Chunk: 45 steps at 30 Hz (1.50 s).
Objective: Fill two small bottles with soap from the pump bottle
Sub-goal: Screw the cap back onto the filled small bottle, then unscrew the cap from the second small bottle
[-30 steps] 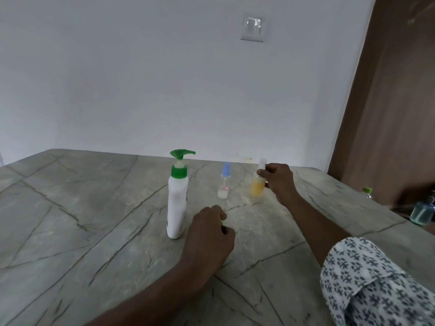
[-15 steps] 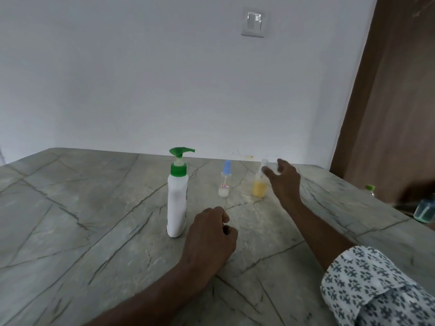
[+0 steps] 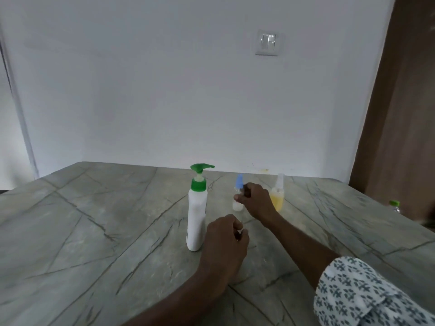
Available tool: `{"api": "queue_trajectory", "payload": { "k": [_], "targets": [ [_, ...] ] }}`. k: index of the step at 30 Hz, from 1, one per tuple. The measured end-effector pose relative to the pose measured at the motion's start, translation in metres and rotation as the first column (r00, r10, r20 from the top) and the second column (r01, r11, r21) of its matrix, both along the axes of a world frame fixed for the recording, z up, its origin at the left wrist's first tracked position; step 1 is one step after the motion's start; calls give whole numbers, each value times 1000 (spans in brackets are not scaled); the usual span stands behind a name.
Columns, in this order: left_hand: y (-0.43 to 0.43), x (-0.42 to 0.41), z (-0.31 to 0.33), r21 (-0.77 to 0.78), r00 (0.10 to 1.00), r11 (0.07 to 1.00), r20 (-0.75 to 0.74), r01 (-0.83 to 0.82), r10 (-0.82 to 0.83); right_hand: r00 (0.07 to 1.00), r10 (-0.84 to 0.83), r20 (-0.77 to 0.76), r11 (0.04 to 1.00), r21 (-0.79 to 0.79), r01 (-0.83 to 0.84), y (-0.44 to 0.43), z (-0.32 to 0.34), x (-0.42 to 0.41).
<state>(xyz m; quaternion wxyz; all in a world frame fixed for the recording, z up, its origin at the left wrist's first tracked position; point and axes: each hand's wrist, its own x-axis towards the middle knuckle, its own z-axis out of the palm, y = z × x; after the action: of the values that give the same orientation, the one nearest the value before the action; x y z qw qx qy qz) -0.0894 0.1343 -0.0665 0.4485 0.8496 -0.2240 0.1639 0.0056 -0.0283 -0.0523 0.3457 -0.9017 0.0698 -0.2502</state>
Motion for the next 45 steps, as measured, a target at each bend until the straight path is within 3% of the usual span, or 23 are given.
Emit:
{"api": "queue_trajectory", "payload": {
  "k": [6, 12, 18, 22, 29, 33, 38, 42, 45],
  "targets": [
    [1, 5, -1, -10, 1000, 1000, -4, -29, 29, 993, 116, -3, 993, 39, -116, 12, 17, -64],
    [1, 0, 1, -44, 993, 999, -116, 15, -20, 988, 155, 3, 983, 98, -154, 19, 4, -123],
    [0, 2, 1, 12, 993, 1000, -114, 5, -3, 983, 183, 26, 976, 118, -185, 26, -1, -130],
    [0, 2, 6, 73, 994, 997, -105, -7, 15, 987, 62, 147, 994, 85, -75, 25, 2, -125],
    [2, 4, 7, 62, 991, 998, -134, 32, -24, 972, 188, 142, 982, -5, -189, 26, 8, -120],
    [0, 5, 3, 39, 989, 998, -145, 43, -37, 945, 324, 38, 938, 114, -326, 15, 12, -127],
    [0, 5, 2, 26, 991, 999, -133, 28, -24, 959, 243, 147, 899, 337, -280, 25, 10, -129],
    [0, 5, 2, 30, 991, 999, -131, 23, -19, 965, 206, 160, 959, 165, -232, 29, 3, -126],
    [0, 6, 1, 21, 990, 1000, -137, 20, -17, 954, 233, 189, 946, 185, -267, 25, 3, -124]
  ]
}}
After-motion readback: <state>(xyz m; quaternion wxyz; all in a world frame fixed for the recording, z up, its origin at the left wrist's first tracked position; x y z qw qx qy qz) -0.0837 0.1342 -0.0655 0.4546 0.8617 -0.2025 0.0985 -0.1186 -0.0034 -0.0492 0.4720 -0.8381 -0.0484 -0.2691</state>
